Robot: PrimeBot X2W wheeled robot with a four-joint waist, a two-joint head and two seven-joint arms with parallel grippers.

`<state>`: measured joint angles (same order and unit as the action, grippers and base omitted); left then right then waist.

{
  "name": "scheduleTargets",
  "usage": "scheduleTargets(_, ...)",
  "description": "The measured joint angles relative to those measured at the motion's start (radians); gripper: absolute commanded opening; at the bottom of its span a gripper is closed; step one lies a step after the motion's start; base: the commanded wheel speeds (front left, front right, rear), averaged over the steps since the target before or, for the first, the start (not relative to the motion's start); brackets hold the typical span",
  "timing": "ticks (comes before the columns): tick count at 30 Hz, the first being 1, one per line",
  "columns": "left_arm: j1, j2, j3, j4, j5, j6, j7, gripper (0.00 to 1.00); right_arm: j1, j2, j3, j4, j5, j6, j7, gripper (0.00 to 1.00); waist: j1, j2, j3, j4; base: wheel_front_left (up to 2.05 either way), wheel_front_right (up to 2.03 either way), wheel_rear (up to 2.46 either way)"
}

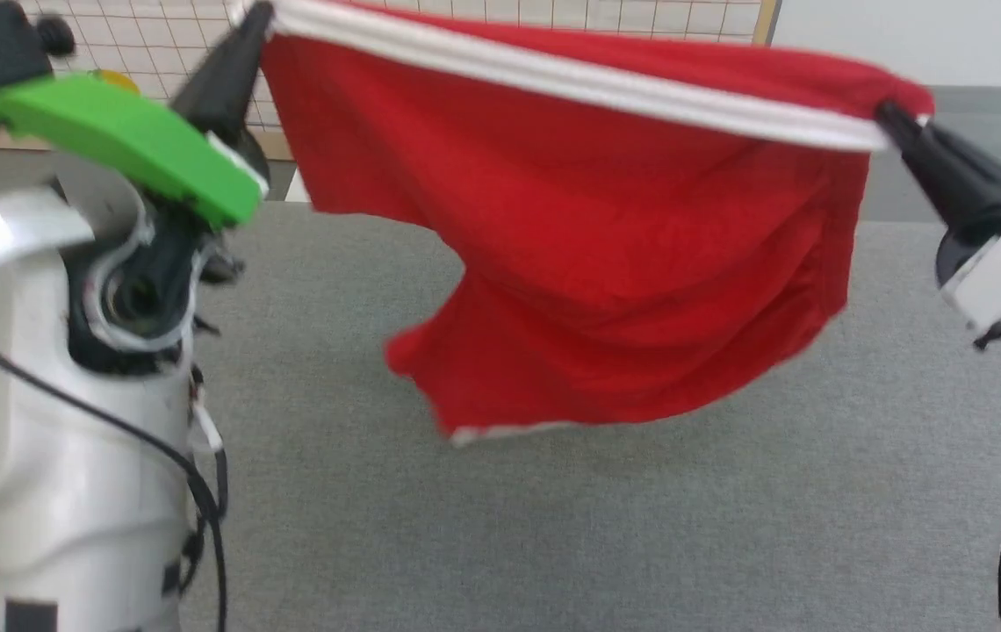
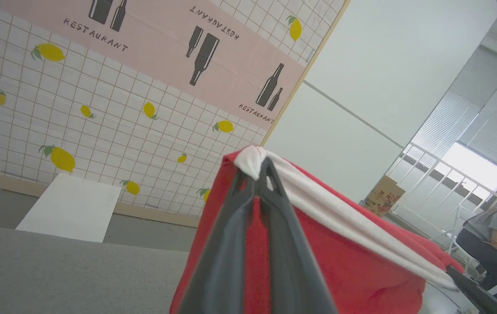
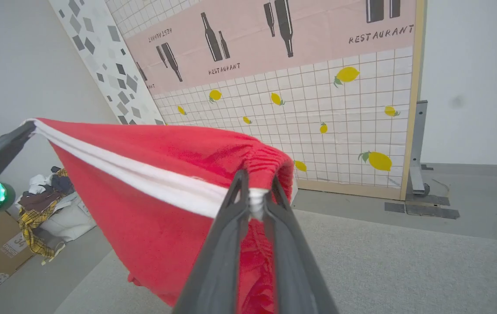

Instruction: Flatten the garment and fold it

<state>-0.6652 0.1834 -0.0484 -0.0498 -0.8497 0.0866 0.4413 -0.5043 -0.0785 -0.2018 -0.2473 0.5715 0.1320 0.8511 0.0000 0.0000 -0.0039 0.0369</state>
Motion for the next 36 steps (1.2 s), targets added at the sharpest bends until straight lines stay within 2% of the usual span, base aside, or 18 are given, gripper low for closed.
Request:
scheduleTargets(8, -0.182, 0.006, 0.032, 0.183, -0.024, 0.003, -0.001, 0.00, -0.199, 0.029, -0.050, 0.130, 0.021, 0.000, 0.065, 0.00, 0.0000, 0.0000, 0.062, 0.002, 0.00, 0.00, 0.00)
scheduleTargets(12, -0.288, 0.042, 0.024, 0.279, 0.039, 0.002, -0.049, 0.00, -0.354, 0.032, -0.026, 0.238, -0.012, 0.000, 0.040, 0.00, 0.0000, 0.0000, 0.127, -0.001, 0.00, 0.00, 0.00)
scheduleTargets(17, -0.453, 0.076, 0.014, 0.386, 0.102, -0.011, -0.130, 0.00, -0.571, 0.035, 0.023, 0.407, -0.075, 0.000, -0.095, 0.00, 0.0000, 0.0000, 0.232, -0.008, 0.00, 0.00, 0.00)
scheduleTargets(21, -0.575, 0.082, 0.027, 0.446, 0.127, -0.025, -0.216, 0.00, -0.739, 0.040, 0.045, 0.580, -0.146, 0.001, -0.244, 0.00, 0.0001, 0.0000, 0.321, -0.017, 0.00, 0.00, 0.00)
scheduleTargets(24, -0.628, 0.077, 0.031, 0.499, 0.133, -0.039, -0.281, 0.00, -0.833, 0.044, 0.043, 0.699, -0.146, 0.001, -0.347, 0.00, 0.0001, 0.0000, 0.383, -0.024, 0.00, 0.00, 0.00)
scheduleTargets(27, -0.651, 0.070, 0.035, 0.549, 0.135, -0.061, -0.334, 0.00, -0.891, 0.044, 0.052, 0.807, -0.134, 0.001, -0.429, 0.00, 0.0002, 0.0000, 0.439, -0.029, 0.00, 0.00, 0.00)
scheduleTargets(31, -0.658, 0.067, 0.030, 0.611, 0.136, -0.098, -0.373, 0.00, -0.915, 0.044, 0.057, 0.914, -0.152, 0.001, -0.486, 0.00, 0.0002, 0.0000, 0.501, -0.032, 0.00, 0.00, 0.00)
scheduleTargets(36, -0.643, 0.057, 0.026, 0.673, 0.120, -0.149, -0.395, 0.00, -0.901, 0.042, 0.055, 0.977, -0.157, 0.001, -0.524, 0.00, 0.0003, 0.0000, 0.538, -0.025, 0.00, 0.00, 0.00)
